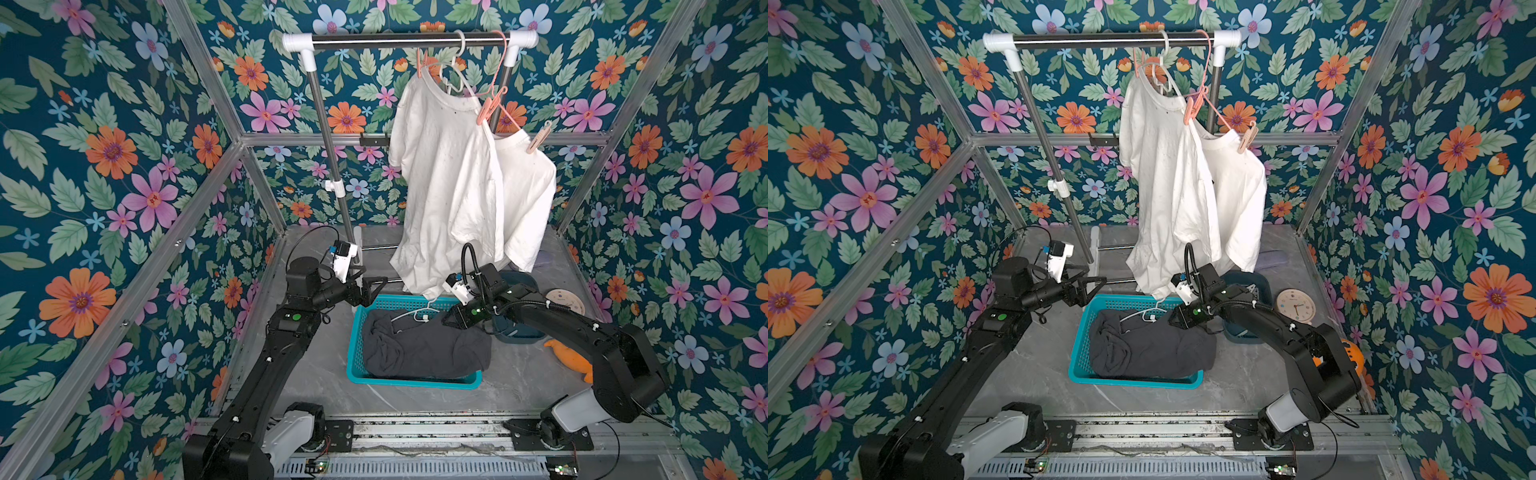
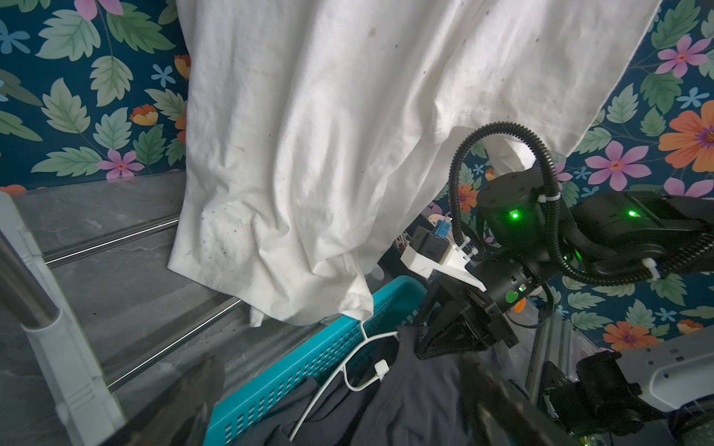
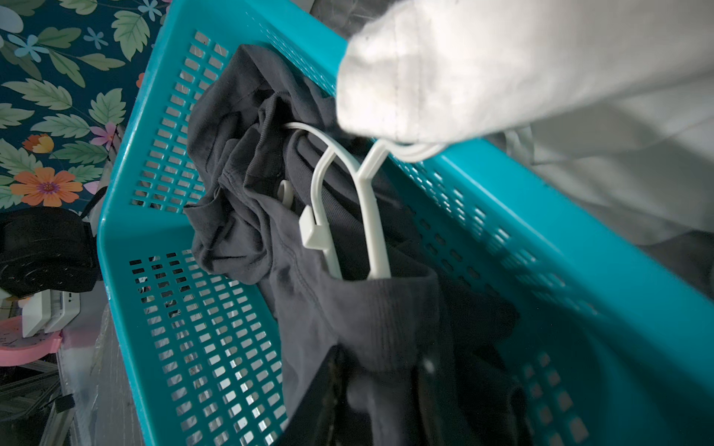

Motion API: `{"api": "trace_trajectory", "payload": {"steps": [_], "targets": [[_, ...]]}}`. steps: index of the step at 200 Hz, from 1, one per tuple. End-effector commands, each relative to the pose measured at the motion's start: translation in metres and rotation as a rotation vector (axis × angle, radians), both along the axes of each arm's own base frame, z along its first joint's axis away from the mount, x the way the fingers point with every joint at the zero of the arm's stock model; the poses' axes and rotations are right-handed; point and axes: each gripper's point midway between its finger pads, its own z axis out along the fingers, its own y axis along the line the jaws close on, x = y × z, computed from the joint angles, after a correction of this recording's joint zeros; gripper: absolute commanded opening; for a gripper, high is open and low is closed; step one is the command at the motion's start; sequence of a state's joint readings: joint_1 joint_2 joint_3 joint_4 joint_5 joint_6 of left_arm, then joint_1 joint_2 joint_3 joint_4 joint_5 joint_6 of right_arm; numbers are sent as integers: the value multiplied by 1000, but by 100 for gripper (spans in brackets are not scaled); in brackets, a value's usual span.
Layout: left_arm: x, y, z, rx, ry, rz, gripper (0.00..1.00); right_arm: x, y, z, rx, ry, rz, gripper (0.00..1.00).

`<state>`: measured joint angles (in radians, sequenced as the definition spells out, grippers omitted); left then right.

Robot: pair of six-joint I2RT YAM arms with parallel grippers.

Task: Use clothespins to secure the t-shirt on both sides of the hanger
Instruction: Pick up the hanger from the basket.

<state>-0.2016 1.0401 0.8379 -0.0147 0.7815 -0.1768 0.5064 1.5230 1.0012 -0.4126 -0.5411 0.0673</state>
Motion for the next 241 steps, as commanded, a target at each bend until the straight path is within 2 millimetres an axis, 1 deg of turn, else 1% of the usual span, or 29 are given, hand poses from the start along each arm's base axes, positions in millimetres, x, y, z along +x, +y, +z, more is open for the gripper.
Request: {"api": "trace_trajectory", "payload": {"steps": [1,23,57,72,103,133,162,173,194,220,241], "targets": [[0,-1,6,-6,-35,-9,97,5,6,6,27,-36,20,24],[0,-1,4,-7,-28,-11,97,9,0,7,-4,-75,0,13],[1,-3,6,-8,-19,-22,96,14,-12,13,-35,-188,-32,3],[2,-3,6,4,-10,-27,94,15,-16,17,-36,-243,-38,0],[3,-3,5,31,7,-33,93,12,-18,25,-26,-342,-29,0],[2,-4,5,37,15,-41,94,15,-22,26,-64,-400,-42,0],[2,-8,-1,37,46,-78,90,16,-23,30,-78,-509,-62,0],[-3,-13,0,30,61,-141,89,17,-24,35,-84,-558,-65,0],[-4,-12,4,10,75,-199,86,14,-24,47,-33,-649,-70,0],[-2,-9,-2,74,98,-215,87,10,-29,61,-8,-735,-74,0],[-4,-10,-6,91,75,-245,88,8,-32,71,15,-800,-79,0]]}}
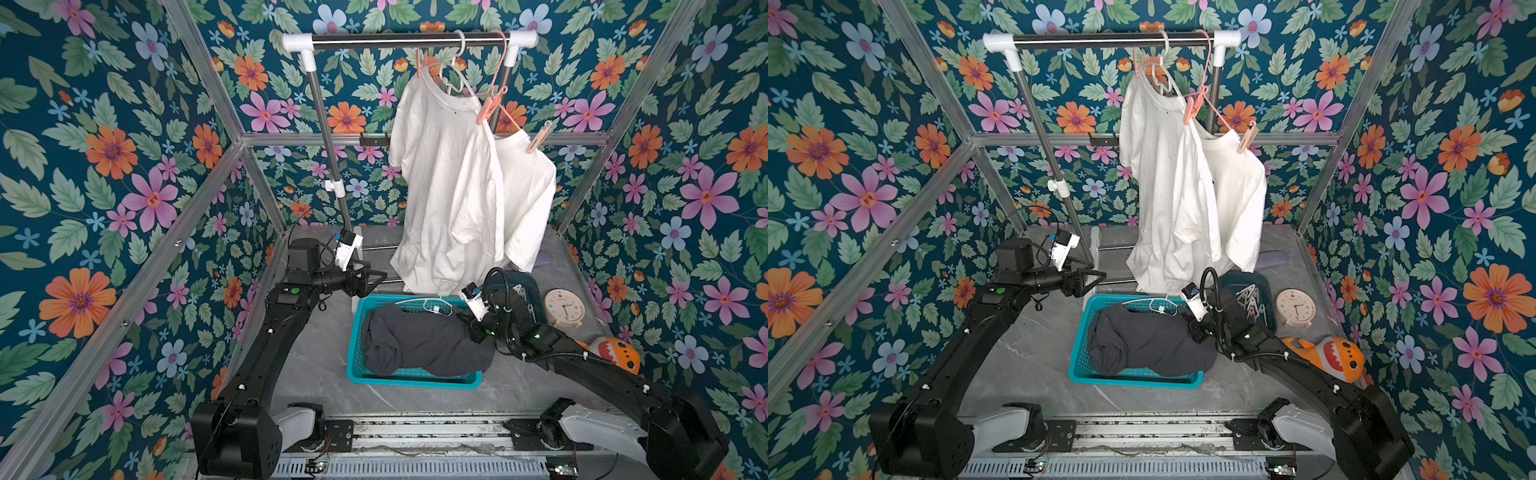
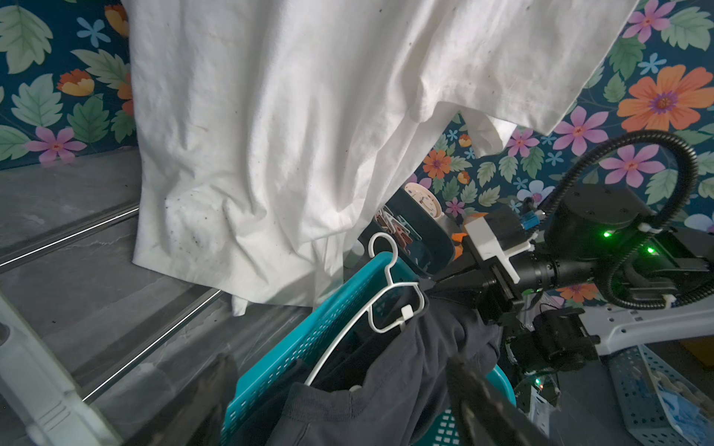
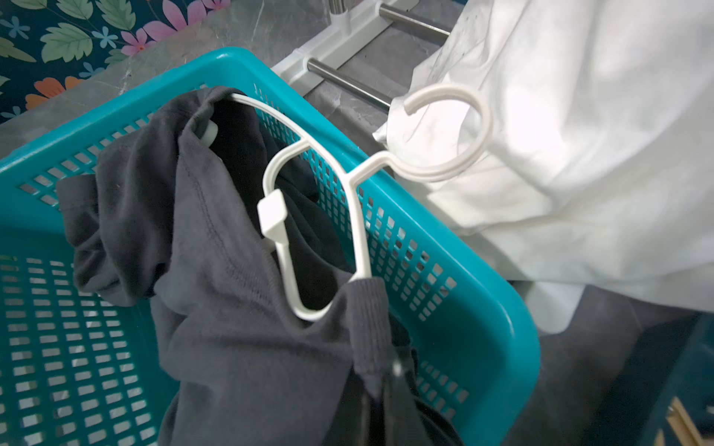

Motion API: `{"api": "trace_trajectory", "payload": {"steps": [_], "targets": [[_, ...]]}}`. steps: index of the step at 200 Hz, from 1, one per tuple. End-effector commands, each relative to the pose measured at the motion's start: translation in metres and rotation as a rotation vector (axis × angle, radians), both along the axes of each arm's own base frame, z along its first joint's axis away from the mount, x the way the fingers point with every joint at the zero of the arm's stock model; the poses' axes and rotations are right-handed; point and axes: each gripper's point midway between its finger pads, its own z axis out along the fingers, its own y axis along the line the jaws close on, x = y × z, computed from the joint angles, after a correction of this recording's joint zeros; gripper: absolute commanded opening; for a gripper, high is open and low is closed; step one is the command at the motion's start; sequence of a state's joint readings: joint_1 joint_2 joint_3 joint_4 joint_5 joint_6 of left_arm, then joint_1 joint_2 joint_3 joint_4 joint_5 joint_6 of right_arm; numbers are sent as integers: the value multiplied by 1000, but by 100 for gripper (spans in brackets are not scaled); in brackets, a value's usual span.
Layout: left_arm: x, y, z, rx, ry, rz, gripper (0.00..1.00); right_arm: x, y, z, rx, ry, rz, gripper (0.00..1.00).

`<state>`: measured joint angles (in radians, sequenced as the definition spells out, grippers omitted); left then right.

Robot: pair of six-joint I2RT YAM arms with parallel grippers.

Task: Use clothespins to secure the t-shirt on both sides of the hanger
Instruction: Pick up the hanger from the basket.

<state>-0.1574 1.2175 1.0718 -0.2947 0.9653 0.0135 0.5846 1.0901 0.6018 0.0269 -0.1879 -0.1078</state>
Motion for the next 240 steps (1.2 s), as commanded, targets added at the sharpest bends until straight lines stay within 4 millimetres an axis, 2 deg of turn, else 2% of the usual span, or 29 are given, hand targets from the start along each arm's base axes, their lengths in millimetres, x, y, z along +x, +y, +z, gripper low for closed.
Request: {"api": "trace_trajectory", "payload": {"steps": [1,32,78,104,120,151,197,219,240], "targets": [[-12,-2,-10,29,-3,-70,88,9,2,32,56,-161,0,0],[-17,-5,-20,22,7,-140,87,4,-2,48,93,-257,4,0],[-20,-7,-25,32,14,-189,87,-12,-5,84,158,-388,45,0],[-22,-12,-15,-8,14,-236,85,-23,-4,103,193,-420,85,0],[-21,-13,-13,-8,19,-246,80,-30,-3,112,208,-419,110,0],[-34,-18,0,-57,18,-306,73,-32,-4,119,197,-428,116,0],[-55,-20,21,-126,-16,-343,76,-23,-10,126,154,-483,77,0],[-56,-18,22,-124,-31,-335,81,-22,-11,132,137,-516,77,0],[-56,-20,28,-169,-25,-367,81,-25,-12,141,137,-540,86,0]]}}
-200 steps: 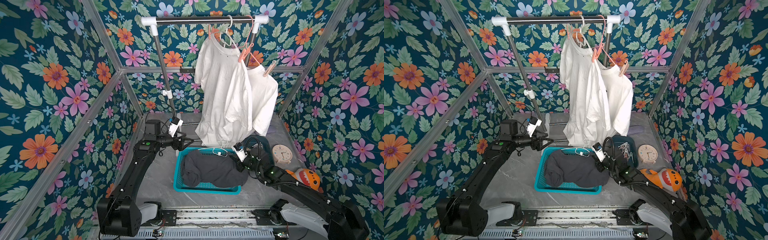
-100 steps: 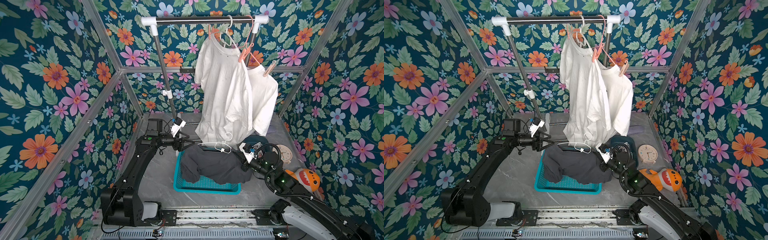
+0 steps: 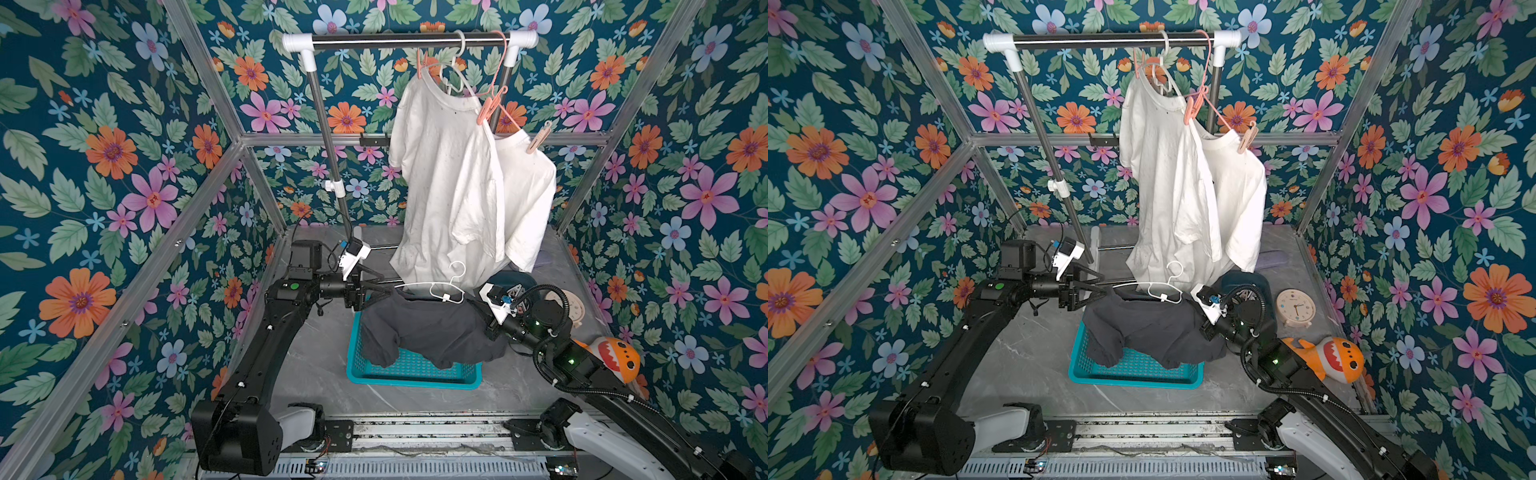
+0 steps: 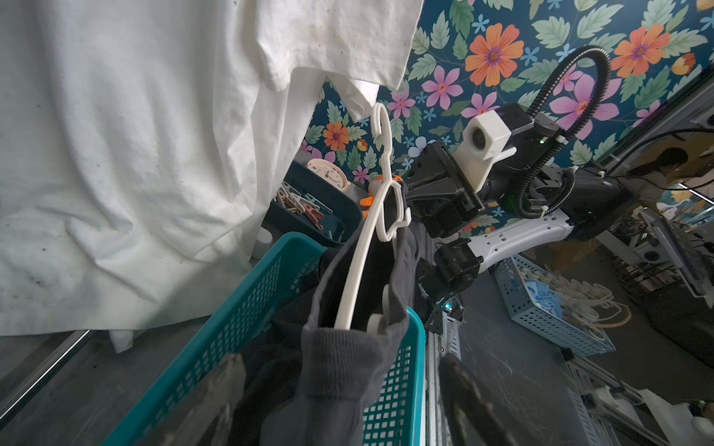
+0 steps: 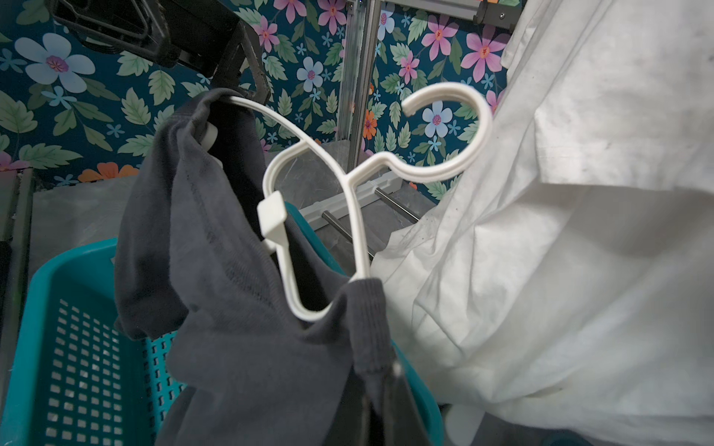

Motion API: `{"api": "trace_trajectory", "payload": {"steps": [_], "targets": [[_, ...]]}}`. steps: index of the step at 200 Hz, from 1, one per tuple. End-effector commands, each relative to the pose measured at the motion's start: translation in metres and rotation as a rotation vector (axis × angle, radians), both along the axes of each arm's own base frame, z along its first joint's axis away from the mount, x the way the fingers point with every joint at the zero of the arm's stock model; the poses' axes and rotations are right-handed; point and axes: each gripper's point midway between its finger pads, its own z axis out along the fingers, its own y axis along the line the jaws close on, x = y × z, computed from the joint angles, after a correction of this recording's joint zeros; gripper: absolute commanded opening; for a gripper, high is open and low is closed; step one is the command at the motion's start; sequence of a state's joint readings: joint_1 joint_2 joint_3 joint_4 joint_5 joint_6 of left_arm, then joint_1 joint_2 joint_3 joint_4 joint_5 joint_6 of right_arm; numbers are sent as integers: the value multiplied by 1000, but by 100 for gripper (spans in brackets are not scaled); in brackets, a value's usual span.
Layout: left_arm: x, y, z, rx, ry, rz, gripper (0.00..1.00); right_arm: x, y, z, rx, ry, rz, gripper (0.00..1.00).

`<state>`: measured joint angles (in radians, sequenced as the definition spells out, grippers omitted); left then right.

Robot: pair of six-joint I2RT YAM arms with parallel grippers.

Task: Use clothespins to secure the t-shirt on both sides of the hanger
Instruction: Pick up the hanger from the basket.

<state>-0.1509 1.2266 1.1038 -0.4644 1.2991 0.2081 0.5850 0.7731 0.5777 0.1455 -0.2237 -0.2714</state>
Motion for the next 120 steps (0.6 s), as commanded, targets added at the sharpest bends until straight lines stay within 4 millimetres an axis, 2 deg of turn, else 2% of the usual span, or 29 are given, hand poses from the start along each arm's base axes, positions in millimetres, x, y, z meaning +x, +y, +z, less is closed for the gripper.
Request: {"api": "trace_trajectory", "payload": {"steps": [1,46,84,120], "targets": [[-1,-2,13,-57,-10,-47,81,0,-2,25,13,-93,-7,0],[-3,-11,5,-31,13,-90,74,-3,4,30,-2,-89,36,0],[-9,-14,2,-29,29,-108,75,6,6,32,-13,-114,16,0],[-10,-18,-6,-6,56,-113,70,14,7,36,-28,-135,2,0]]}}
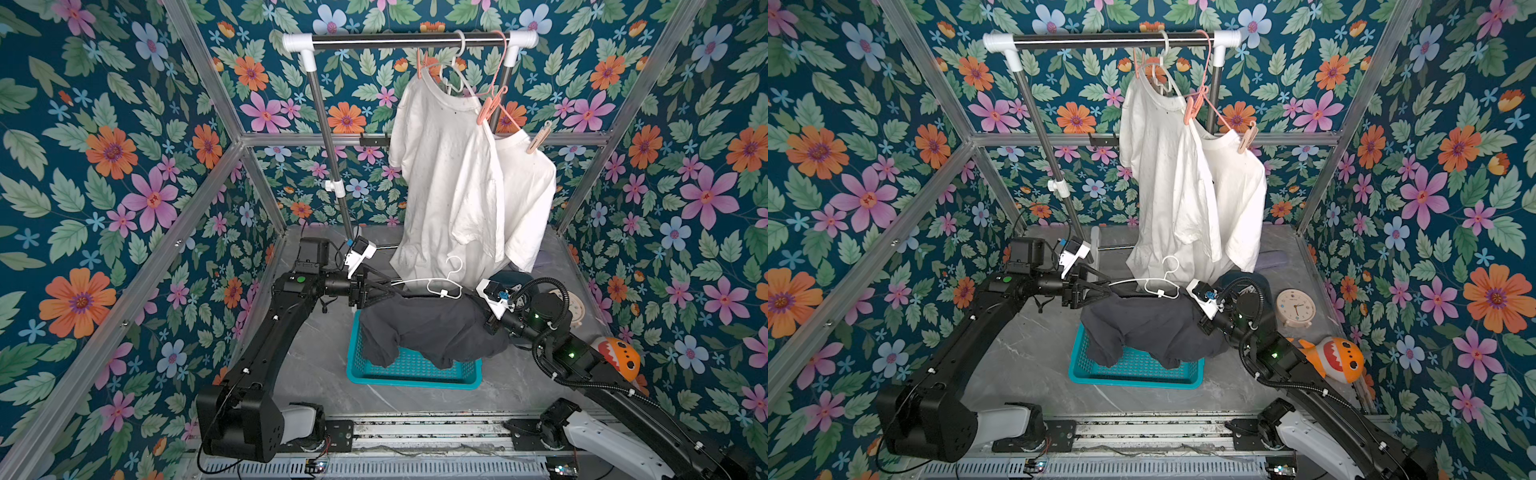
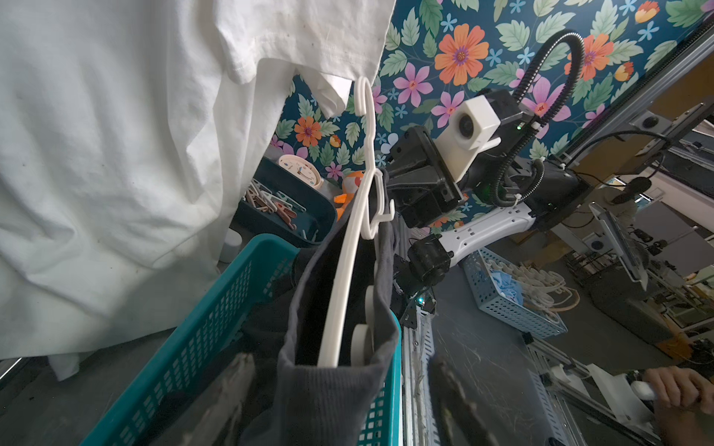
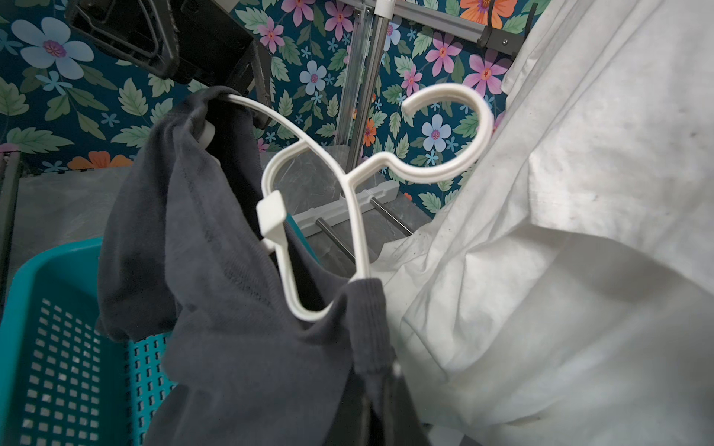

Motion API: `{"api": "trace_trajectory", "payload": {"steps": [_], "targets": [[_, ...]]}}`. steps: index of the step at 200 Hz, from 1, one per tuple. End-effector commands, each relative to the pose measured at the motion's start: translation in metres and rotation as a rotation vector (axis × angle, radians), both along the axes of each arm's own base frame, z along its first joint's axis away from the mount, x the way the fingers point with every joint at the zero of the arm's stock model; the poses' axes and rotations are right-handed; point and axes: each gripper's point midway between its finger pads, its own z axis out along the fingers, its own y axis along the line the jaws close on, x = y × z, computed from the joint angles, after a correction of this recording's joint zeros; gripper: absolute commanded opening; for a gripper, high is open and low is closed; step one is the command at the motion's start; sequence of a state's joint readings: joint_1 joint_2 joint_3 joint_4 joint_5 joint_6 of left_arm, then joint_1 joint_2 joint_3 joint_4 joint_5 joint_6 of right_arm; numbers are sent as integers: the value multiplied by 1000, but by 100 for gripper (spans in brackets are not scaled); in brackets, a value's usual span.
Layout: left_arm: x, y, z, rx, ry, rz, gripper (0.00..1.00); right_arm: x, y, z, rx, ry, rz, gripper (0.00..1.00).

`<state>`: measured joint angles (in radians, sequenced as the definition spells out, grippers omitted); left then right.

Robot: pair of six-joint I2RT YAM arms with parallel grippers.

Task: Use clothespins to secure the t-shirt on both sides of the hanger
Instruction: Pick up the hanger from the basket.

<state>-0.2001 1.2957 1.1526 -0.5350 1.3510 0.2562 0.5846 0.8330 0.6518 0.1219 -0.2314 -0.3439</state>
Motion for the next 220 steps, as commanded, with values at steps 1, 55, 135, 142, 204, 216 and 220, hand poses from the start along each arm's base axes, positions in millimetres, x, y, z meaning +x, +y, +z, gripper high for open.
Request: {"api": "trace_trajectory", "payload": {"steps": [1,55,135,142,204,216,220], "targets": [[-3,-2,-4,11,9,-15,70,6,0,23,27,-92,-13,0],[-2,-4,-8,28,14,-16,61,6,-2,41,43,-144,-25,0],[3,-6,2,5,6,-29,54,10,5,29,13,-113,-4,0],[4,-6,2,6,7,-28,53,10,4,30,20,-120,-8,0],[2,-9,-9,16,42,-37,53,10,-2,42,26,-171,-35,0],[2,-10,-9,17,48,-42,56,11,-1,42,25,-170,-37,0],[2,-10,-9,17,48,-44,58,11,-1,41,25,-169,-37,0]]}}
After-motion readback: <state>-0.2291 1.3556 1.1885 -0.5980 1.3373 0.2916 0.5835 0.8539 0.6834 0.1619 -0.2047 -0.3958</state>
